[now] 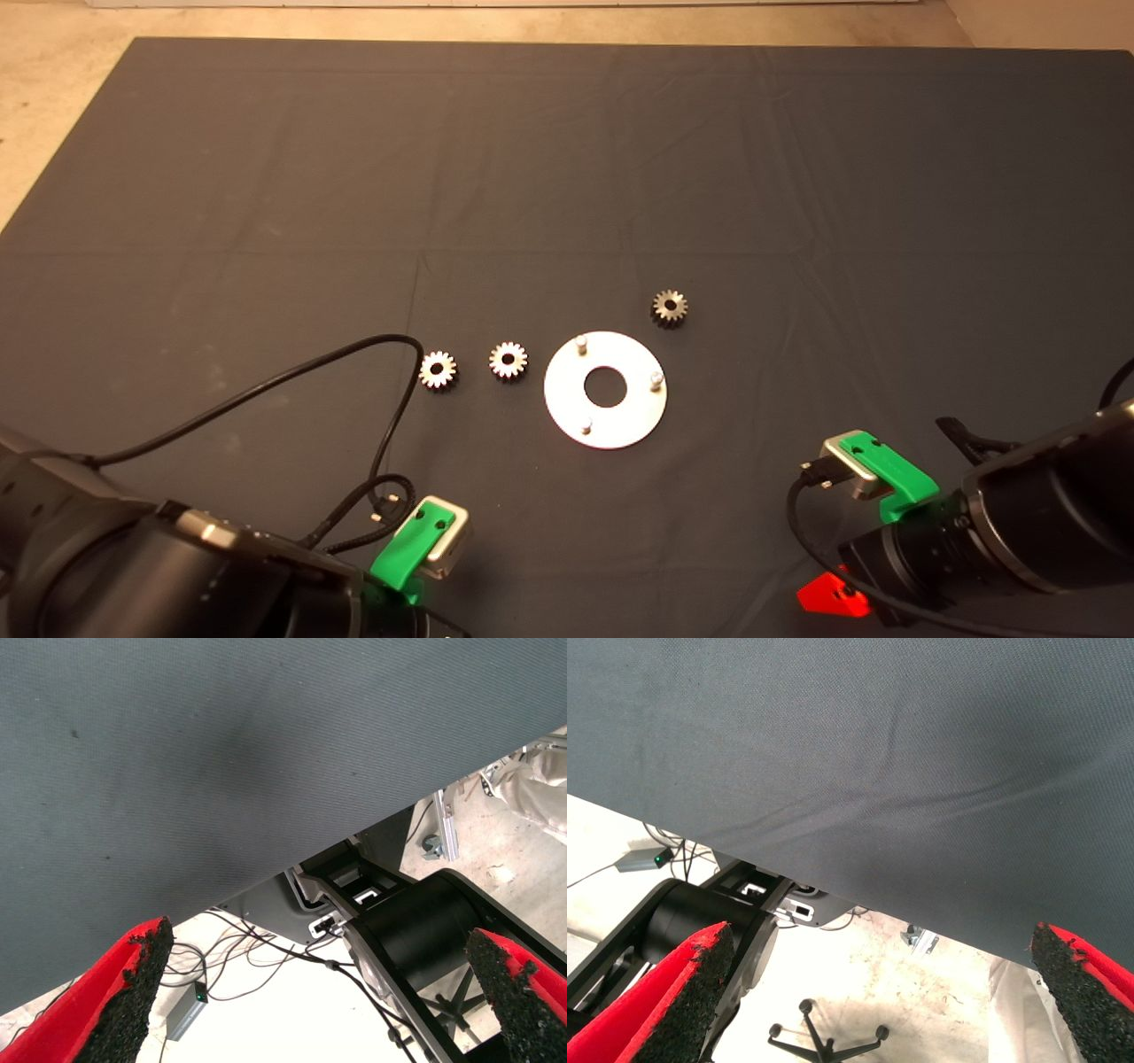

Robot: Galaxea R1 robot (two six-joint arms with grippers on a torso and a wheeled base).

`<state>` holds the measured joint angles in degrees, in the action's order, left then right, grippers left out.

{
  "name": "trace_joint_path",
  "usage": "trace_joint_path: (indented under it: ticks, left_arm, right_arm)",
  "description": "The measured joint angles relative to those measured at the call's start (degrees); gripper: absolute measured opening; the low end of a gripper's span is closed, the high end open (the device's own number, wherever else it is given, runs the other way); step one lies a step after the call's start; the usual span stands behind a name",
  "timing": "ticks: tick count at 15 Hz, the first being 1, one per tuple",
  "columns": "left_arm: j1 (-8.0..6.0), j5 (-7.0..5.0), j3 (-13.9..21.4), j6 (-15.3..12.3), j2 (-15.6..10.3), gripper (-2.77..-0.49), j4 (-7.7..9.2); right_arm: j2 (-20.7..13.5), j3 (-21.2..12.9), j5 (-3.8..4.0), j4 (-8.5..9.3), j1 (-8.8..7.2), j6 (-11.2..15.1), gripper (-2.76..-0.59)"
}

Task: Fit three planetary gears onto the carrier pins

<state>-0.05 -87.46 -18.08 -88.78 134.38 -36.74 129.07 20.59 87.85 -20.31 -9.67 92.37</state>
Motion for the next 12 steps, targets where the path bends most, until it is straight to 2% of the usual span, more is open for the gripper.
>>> trace_joint_path:
  ticks: [8, 11, 12]
  left_arm:
    - [0.0, 0.0, 0.0, 0.0, 0.2, -0.89, 0.0]
    - [-0.05, 0.0, 0.0, 1.3, 0.5, -0.89, 0.01]
    - [-0.52, 0.0, 0.0, 2.5, 0.5, -0.89, 0.15]
  right_arm:
    - [0.0, 0.0, 0.0, -0.91, 0.63, -0.2, -0.86]
    - [0.2, 0.0, 0.02, -1.11, 0.63, -0.2, -0.86]
    - [0.5, 0.0, 0.02, -1.11, 0.63, -0.2, -0.86]
